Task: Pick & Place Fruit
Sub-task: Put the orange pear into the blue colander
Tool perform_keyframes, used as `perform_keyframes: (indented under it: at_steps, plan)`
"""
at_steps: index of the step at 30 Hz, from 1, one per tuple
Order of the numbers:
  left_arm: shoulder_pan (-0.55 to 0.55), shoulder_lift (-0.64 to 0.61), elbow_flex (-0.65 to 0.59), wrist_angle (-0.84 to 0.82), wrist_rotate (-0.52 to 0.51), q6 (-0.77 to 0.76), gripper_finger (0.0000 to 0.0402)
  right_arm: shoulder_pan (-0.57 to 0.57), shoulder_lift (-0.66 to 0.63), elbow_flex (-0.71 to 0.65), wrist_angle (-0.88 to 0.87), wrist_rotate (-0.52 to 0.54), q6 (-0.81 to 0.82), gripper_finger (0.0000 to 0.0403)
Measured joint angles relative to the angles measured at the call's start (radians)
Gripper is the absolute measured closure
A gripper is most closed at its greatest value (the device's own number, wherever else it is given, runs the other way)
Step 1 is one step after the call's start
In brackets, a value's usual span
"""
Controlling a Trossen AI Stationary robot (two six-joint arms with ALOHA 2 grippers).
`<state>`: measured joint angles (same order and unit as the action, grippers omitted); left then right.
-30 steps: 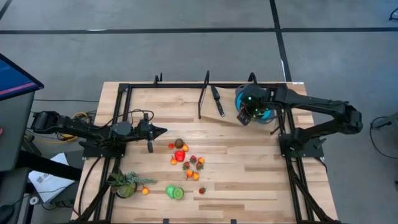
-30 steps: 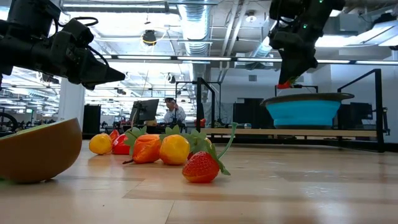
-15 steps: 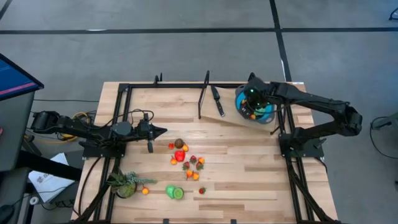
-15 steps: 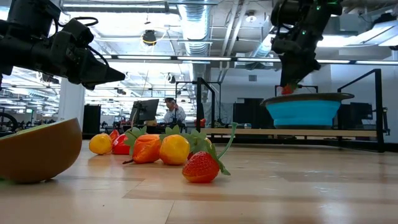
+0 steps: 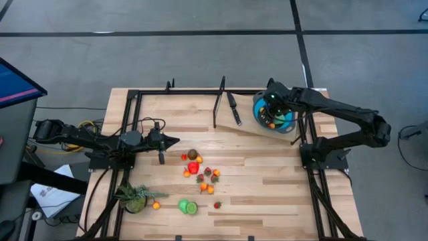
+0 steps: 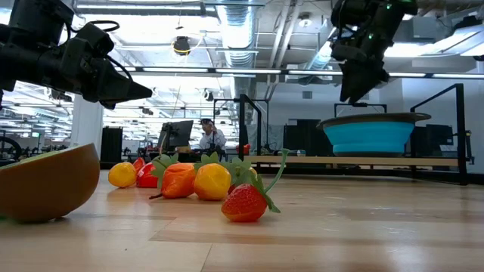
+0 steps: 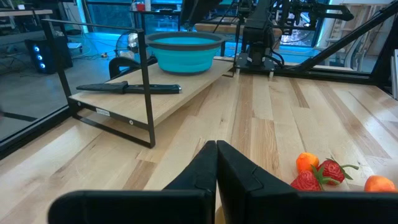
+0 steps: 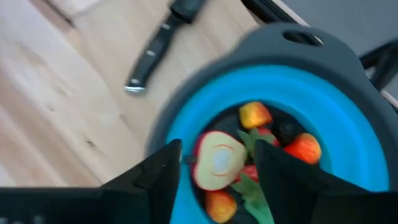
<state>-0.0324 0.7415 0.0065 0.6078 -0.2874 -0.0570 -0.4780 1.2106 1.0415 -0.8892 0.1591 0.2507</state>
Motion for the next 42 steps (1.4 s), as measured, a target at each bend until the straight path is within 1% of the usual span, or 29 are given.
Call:
perform_keyframes:
  at_steps: [7,10,13,20,24,27,34,37,39,42]
  plan:
    - [0.000,0.000,0.000,0.000,0.000,0.000,0.0401,0.123,-0.006,0.053,0.010,-0.001,-0.012,0.0299]
    - [0.000,0.000,0.000,0.000,0.000,0.000,0.0401,0.194,-0.006,0.054,0.022,-0.001,-0.015,0.0326]
    - [0.000,0.000,0.000,0.000,0.000,0.000,0.0401,0.269,-0.002,0.054,0.044,-0.001,-0.015,0.0342]
    - [0.000,0.000,0.000,0.000,0.000,-0.003,0.0401,0.449,0.035,0.053,0.161,-0.003,0.034,0.0354]
    - [0.000,0.000,0.000,0.000,0.000,-0.003,0.0401,0.538,0.077,0.053,0.273,-0.003,0.038,0.0355]
    - [0.000,0.000,0.000,0.000,0.000,-0.003,0.0401,0.594,0.135,0.053,0.383,-0.003,0.038,0.0355]
    - [0.000,0.000,0.000,0.000,0.000,-0.003,0.0401,0.679,0.292,0.054,0.663,-0.002,0.038,0.0355]
    - [0.000,0.000,0.000,0.000,0.000,-0.003,0.0401,0.700,0.354,0.054,0.727,-0.005,0.030,0.0355]
    - [0.000,0.000,0.000,0.000,0.000,-0.003,0.0401,0.704,0.394,0.053,0.730,-0.013,0.030,0.0355]
    - [0.000,-0.002,0.000,0.001,0.000,-0.003,0.0401,0.708,0.465,0.053,0.780,-0.035,0.030,0.0355]
